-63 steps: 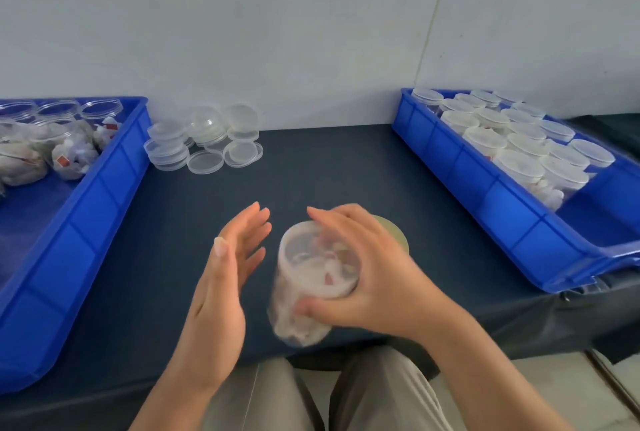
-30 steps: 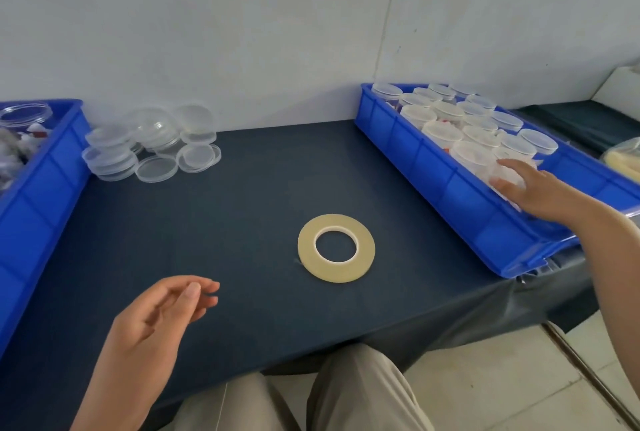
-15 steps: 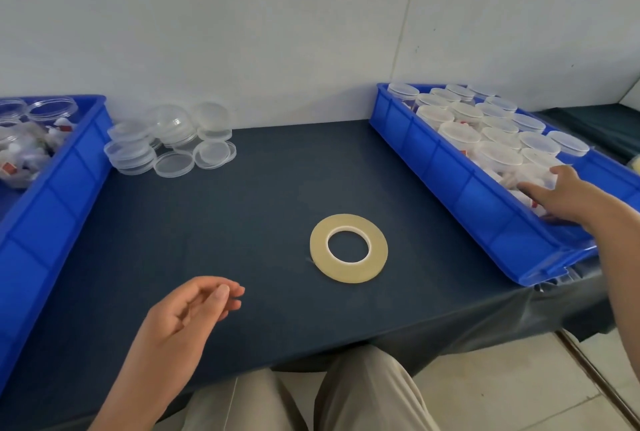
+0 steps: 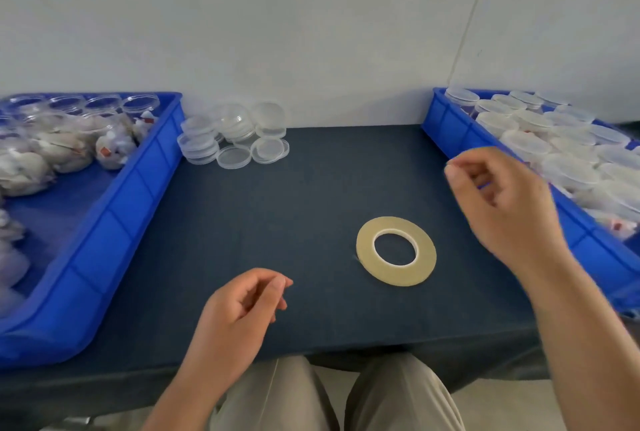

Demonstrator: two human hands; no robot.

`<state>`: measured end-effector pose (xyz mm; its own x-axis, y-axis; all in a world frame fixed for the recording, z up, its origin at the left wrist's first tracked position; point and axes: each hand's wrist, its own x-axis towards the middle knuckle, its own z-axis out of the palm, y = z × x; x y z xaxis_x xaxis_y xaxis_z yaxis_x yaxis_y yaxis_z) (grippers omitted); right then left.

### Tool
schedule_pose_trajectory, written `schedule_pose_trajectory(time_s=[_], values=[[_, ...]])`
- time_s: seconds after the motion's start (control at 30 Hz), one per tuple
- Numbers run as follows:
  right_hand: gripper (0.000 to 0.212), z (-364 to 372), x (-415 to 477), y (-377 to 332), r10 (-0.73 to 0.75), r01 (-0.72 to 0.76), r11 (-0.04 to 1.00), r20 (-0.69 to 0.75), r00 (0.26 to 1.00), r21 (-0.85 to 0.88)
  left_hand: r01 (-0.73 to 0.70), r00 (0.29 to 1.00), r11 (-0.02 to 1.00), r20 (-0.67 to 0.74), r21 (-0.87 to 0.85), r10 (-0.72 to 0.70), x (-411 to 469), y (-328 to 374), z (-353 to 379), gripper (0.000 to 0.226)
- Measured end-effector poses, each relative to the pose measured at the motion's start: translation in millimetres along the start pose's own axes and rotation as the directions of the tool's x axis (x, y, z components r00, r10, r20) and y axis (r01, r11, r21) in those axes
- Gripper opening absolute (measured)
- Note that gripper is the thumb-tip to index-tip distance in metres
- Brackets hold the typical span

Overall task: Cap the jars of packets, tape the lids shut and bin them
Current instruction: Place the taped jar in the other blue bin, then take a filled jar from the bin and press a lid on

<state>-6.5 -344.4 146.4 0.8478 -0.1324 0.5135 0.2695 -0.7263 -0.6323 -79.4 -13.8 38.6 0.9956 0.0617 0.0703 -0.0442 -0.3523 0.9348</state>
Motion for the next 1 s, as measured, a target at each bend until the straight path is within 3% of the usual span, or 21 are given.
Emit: schedule_pose_trajectory(time_s=[0.07,0.17,0.23,0.33,0.47,0.6,0.8,0.93,1.0], values=[[0.027,50.6,-29.4,-15.8,-0.026,0.017,0.998,0.156,0.987,0.059,0.0,1.0,1.0,-0.024,0.018,0.0,-2.5,-0.4,1.2,0.018],[0.043,121.2,-69.2,-27.1,0.062,-0.12,0.985,0.398,0.915,0.122,0.027,0.995,0.999,-0.093,0.03,-0.025,-4.7,-2.3,1.4,0.024],[0.047,156.8,-89.8,-30.0,0.088,-0.218,0.949,0.474,0.876,0.229,0.039,0.989,0.999,-0.144,0.032,-0.034,-4.9,-2.7,-2.6,0.04],[0.049,184.8,-110.5,-29.3,0.027,-0.159,0.96,0.493,0.869,0.229,0.002,0.983,0.995,-0.183,0.102,0.017,-5.7,0.1,-21.7,0.052],[0.049,185.9,-119.3,-25.2,-0.118,0.061,0.99,0.519,0.847,0.126,-0.061,0.973,0.955,-0.198,0.291,0.122,3.7,9.7,-71.9,0.038],[0.048,188.1,-117.9,-22.4,-0.144,0.092,0.988,0.496,0.856,0.127,0.039,0.952,0.905,-0.29,0.423,0.094,35.8,22.7,-145.6,0.035],[0.046,190.4,-119.4,-22.1,-0.135,0.084,0.988,0.483,0.865,0.128,0.181,0.964,0.713,-0.267,0.677,0.009,139.1,20.0,-245.0,0.025],[0.046,192.4,-119.8,-20.5,-0.157,0.106,0.986,0.476,0.865,0.131,0.221,0.975,0.501,-0.209,0.836,-0.082,212.4,0.1,-264.9,0.022],[0.047,194.4,-118.7,-19.7,-0.148,0.094,0.986,0.468,0.872,0.136,0.226,0.974,0.47,-0.208,0.853,-0.09,241.1,-11.0,-268.0,0.022]])
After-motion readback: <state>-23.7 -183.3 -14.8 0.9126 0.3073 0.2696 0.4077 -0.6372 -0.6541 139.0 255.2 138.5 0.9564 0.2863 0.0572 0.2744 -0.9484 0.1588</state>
